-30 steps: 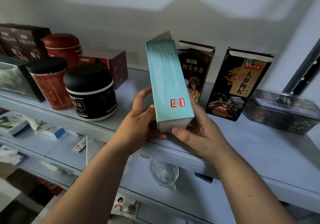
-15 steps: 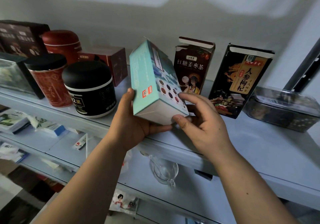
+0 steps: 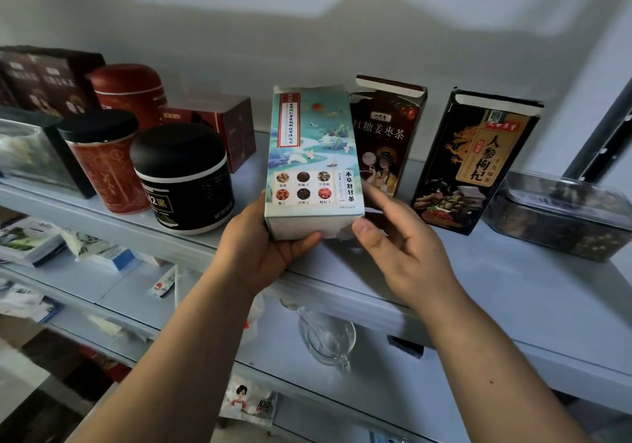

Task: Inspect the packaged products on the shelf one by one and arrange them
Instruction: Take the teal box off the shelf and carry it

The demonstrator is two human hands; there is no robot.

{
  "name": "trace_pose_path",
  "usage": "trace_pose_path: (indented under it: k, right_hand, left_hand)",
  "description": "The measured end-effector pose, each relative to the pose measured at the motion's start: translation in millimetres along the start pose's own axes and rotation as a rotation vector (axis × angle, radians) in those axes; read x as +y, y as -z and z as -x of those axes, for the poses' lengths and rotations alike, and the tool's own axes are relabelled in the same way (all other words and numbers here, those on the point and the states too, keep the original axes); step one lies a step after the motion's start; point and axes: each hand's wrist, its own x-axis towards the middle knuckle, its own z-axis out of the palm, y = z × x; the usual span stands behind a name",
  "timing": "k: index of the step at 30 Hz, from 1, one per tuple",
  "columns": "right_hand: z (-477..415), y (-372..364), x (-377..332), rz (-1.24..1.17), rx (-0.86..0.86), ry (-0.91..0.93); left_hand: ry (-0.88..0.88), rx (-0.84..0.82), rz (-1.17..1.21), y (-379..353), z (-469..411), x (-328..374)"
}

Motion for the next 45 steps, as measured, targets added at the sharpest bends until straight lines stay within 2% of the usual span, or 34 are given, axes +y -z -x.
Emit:
trace_pose_path:
  k: [16,18,21,25,27,31,35,45]
  right_hand:
    - [2.4,1.2,5.3,-0.072,-0.007,-0.159]
    - [2.5,2.5,4.1,-0.062,-0.018,-0.156]
    - [3.8,4.1,2.8,-0.023,-0.023,-0.17]
    - [3.6,2.8,-4.9,-0.12,0.047,-0.118]
    - [5.0,3.5,-8.4,-0.186,0.055,-0.096]
    - [4.9,5.5,-21.9,-0.261,-0.039,-0.063]
    - [0.3,6.7,-44.5,-0.327,0.044,0.012]
    - [-8.8,4.5,-72.0,-0.42,0.1,-0.014]
  left_hand:
    - [-0.136,-0.118,-0.14,0.9,0.3,-14.1]
    - [-0.244,-0.17,-0.225,7.5,2.3,-18.0]
    - [-0.405,-0.266,-0.547,12.4,8.2,-21.0]
    - [-0.473,-0.336,-0.725,11.4,3.5,-18.0]
    - [-0.491,-0.311,-0.812,16.5,-1.7,-14.1]
    - [-0.553,-0.216,-0.932,27.6,-6.8,-13.9]
    - [-0.553,-0.187,-0.985,22.2,-5.6,-14.5]
    - [-0.398,-0.109,-1.012,23.8,-7.5,-18.2]
